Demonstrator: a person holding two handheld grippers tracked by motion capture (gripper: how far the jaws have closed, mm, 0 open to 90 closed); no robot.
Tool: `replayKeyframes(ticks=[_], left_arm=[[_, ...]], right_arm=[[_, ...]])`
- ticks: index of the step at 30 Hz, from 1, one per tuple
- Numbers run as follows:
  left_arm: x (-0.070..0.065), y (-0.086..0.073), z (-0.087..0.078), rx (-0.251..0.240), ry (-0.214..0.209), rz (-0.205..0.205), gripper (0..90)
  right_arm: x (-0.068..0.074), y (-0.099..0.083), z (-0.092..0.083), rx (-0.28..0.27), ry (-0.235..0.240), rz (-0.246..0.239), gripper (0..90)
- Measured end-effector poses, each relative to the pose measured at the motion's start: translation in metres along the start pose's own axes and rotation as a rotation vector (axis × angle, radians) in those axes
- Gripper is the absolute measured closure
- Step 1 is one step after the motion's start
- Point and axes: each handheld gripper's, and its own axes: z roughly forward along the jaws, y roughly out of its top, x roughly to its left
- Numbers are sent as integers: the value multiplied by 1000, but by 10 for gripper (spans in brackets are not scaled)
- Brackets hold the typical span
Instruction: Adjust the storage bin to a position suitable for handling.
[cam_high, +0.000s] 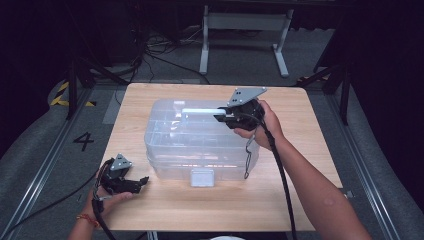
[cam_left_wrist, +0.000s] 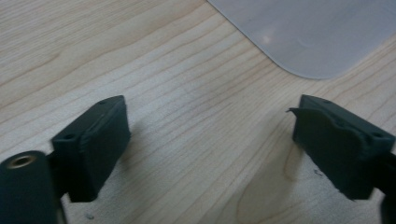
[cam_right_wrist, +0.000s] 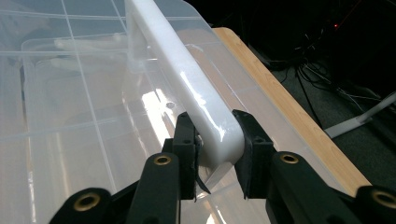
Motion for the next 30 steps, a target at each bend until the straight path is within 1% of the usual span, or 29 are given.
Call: replayKeyframes(ticks=[1,3,4,5,7,9,10,11,13,14,15,16,17,18,19,20,21,23,24,25,26,28,29,30], left_arm=[[0,0,0,-2,1,-3,175],[1,1,-3,11,0,1,220],[0,1,-4,2,-6,-13,250],[1,2,-7,-3,-4,-11,252],[0,4,-15,-48,-4,-18,260],[-1,10,-28,-120,-3,-26,288],[-2,12,-32,-137,-7,-30,300],[-2,15,-36,-152,-9,-24,322],[-5,21,-43,-166,2,-14,360],[-6,24,-45,-168,3,-16,409],[-7,26,-48,-167,-3,-14,461],[-8,28,-50,-170,-7,-3,472],[-10,30,-52,-178,-16,-3,482],[-11,32,-53,-183,-24,6,520],[-13,35,-55,-188,-26,24,535],[-14,37,-56,-196,-24,34,557],[-17,40,-59,-204,-31,45,584],[-20,44,-61,-228,-49,45,643],[-20,46,-62,-232,-50,61,671],[-22,48,-63,-229,-56,57,694],[-22,51,-63,-228,-59,70,714],[-23,56,-63,-232,-56,82,767],[-23,58,-63,-240,-61,88,795],[-25,59,-62,-236,-68,83,831]], right_arm=[[-1,1,0,4,4,3,728],[-3,3,0,9,7,13,727],[-5,4,0,12,10,16,727],[-5,4,0,14,12,18,726],[-7,5,0,14,17,22,726],[-8,6,0,17,16,24,724],[-9,7,0,18,15,24,723],[-9,7,0,19,16,24,723],[-10,8,0,22,16,25,722],[-11,8,0,23,16,23,721],[-11,9,0,25,16,24,720],[-12,10,0,27,15,26,719],[-12,10,0,28,12,23,717],[-12,11,0,29,9,23,716],[-12,12,0,31,7,23,715],[-13,12,0,31,3,19,714],[-13,13,0,30,0,21,713],[-14,14,0,32,0,25,712],[-14,14,0,31,-3,25,711],[-15,15,0,33,-5,25,710],[-15,15,0,33,-9,23,709],[-14,16,0,36,-15,19,706],[-15,16,0,37,-17,18,706],[-15,16,-1,37,-20,16,705]])
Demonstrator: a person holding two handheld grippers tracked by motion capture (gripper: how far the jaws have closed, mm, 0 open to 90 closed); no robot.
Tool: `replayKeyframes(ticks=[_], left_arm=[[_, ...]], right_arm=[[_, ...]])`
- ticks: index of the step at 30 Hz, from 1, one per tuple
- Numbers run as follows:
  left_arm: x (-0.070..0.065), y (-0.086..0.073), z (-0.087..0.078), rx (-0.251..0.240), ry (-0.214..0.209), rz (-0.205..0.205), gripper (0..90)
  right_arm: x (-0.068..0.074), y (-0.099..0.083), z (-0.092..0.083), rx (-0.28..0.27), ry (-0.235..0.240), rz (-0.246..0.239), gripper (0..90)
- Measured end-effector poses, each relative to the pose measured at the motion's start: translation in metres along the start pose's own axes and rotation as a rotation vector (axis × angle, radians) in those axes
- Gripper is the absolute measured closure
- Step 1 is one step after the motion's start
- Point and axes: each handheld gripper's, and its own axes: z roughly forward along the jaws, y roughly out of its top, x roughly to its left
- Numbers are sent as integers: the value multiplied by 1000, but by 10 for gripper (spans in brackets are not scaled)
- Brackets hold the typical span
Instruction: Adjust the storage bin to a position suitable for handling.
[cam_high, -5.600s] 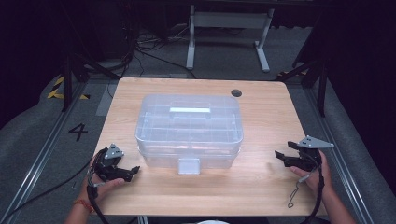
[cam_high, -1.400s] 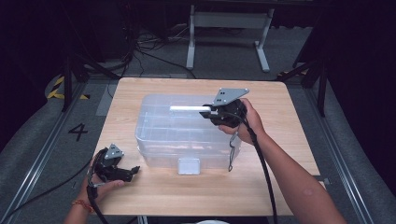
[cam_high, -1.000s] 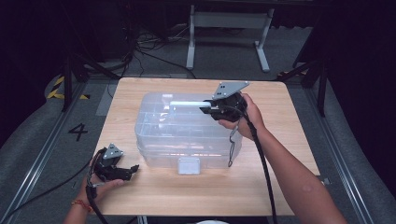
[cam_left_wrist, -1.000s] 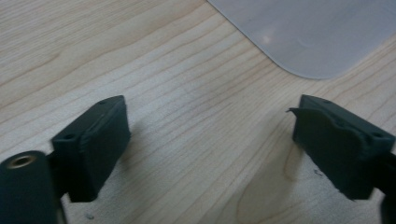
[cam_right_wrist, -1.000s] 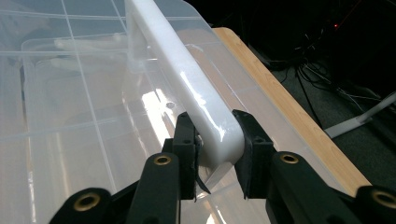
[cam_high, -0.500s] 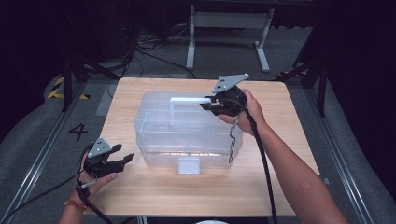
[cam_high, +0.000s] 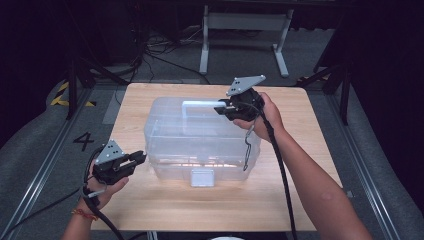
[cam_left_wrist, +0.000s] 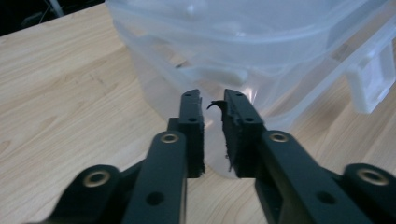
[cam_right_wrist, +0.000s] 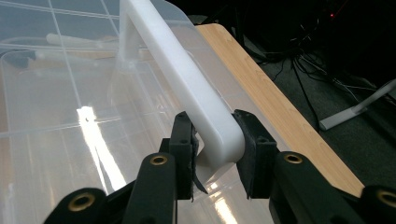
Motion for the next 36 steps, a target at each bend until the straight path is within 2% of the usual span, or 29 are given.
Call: replayKeyframes(ticks=[1,4,5,9,16,18,21,29,31,36], left_arm=[[-1,2,1,4,-5,20,854],[-4,5,5,-4,-7,33,885],[-5,6,6,-7,-9,23,892],[-5,9,8,-18,-10,35,897],[-6,7,9,-23,-5,28,899],[-7,7,8,-19,8,40,900],[-7,7,9,-13,9,40,900],[-6,8,9,-12,8,46,899],[-6,8,9,-14,3,45,899],[-5,8,10,-10,2,41,899]], right_arm=[[0,0,0,0,-1,-1,705],[0,0,0,-1,-2,0,703],[0,0,0,-1,-3,1,702],[-1,-1,-1,-14,-7,9,693],[-2,-8,-11,-52,-25,32,602],[-2,-10,-15,-68,-39,36,564],[-2,-16,-22,-56,-68,39,505],[-9,-38,-63,-118,-110,42,425],[-10,-49,-73,-127,-132,37,420],[-15,-80,-88,-124,-165,77,416]])
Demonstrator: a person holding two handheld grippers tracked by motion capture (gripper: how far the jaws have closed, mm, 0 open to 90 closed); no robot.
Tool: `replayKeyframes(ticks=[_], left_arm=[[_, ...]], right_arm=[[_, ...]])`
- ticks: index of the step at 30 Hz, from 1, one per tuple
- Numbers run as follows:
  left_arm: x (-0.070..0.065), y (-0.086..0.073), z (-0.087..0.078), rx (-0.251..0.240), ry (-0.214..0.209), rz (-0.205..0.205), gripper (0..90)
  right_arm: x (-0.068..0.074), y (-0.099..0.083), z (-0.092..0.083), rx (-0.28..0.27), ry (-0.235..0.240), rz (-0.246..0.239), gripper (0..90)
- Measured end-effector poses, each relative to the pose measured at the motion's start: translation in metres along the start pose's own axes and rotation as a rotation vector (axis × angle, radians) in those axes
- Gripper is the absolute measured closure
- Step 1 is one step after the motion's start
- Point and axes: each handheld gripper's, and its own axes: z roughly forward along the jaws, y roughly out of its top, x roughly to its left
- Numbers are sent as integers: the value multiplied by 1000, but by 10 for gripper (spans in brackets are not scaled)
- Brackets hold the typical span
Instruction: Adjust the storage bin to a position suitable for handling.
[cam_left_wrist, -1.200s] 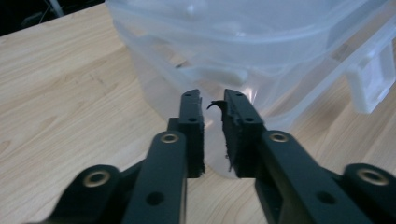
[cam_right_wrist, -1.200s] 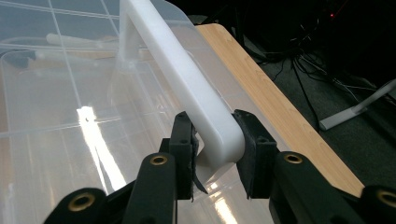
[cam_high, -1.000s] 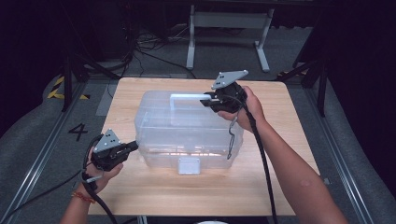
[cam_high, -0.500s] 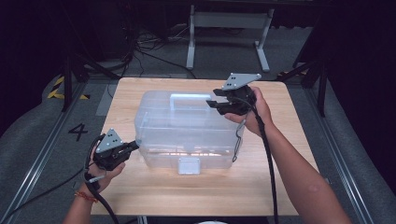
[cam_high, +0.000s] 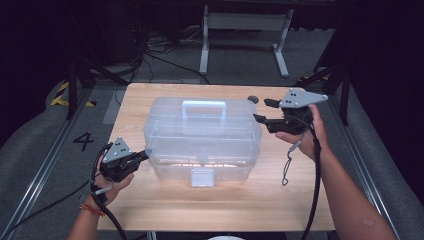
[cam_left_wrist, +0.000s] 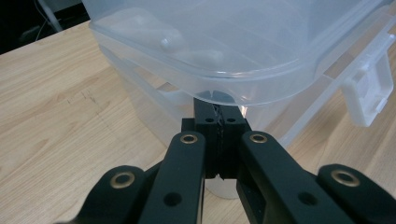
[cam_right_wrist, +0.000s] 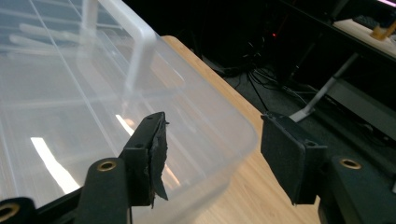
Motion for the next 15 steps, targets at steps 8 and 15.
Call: replayKeyframes(ticks=[8,15], left_arm=[[-1,0,0,-2,2,-8,900],[-1,1,0,-5,2,-6,900]], right_arm=[[-7,-41,-19,-29,-51,33,415],[-5,-74,-18,-13,-39,65,417]])
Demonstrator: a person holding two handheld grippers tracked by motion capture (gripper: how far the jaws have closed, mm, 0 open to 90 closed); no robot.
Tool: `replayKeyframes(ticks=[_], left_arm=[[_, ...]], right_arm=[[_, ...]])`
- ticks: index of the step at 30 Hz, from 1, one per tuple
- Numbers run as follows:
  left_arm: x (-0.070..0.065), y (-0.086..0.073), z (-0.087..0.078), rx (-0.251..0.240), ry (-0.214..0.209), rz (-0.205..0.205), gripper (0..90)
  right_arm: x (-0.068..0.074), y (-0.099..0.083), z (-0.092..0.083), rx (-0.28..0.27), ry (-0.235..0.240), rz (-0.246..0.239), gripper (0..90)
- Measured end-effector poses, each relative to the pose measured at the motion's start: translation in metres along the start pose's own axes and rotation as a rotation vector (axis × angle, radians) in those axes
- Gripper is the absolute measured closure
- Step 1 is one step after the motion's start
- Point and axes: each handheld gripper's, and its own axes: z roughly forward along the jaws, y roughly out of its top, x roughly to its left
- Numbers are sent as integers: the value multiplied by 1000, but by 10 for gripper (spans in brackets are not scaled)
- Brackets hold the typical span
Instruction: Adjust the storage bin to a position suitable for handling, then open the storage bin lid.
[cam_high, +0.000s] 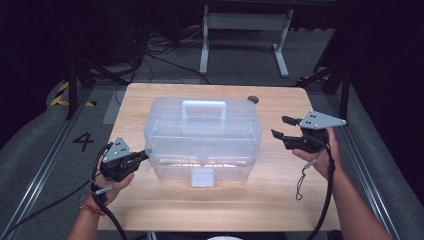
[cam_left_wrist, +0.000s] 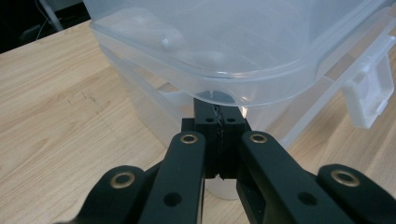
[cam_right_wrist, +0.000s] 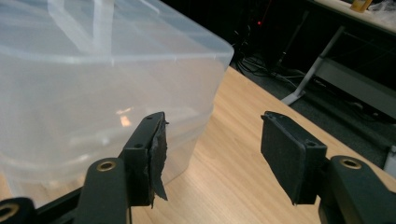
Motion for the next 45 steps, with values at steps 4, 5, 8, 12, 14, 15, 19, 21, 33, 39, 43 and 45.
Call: replayKeyframes(ticks=[4,5,8,12,14,15,19,21,33,39,43,45], left_arm=[[0,1,-1,-4,-1,-1,899],[0,2,-1,-7,0,0,900],[1,4,-2,-18,2,0,899],[1,4,-2,-18,2,0,899],[0,4,-2,-18,7,1,899],[0,4,-3,-18,8,1,899],[0,4,-3,-20,7,5,899],[0,4,-3,-23,9,7,899],[-1,8,-4,-31,18,7,897],[-1,8,-4,-27,20,15,890],[-2,8,-5,-37,23,23,869],[-3,8,-7,-45,35,36,847]], right_arm=[[3,-14,6,7,22,10,415],[3,-16,7,13,24,8,413],[7,-21,12,28,35,-1,408],[10,-25,16,27,55,-1,402],[12,-27,19,29,60,-8,396],[14,-28,20,29,60,-13,396],[22,-30,22,29,61,-37,390],[25,-31,24,19,60,-39,390],[33,-34,29,36,71,-56,398],[39,-31,33,-8,81,-46,410],[41,-30,34,-24,70,-48,441],[42,-31,34,-43,58,-43,455]])
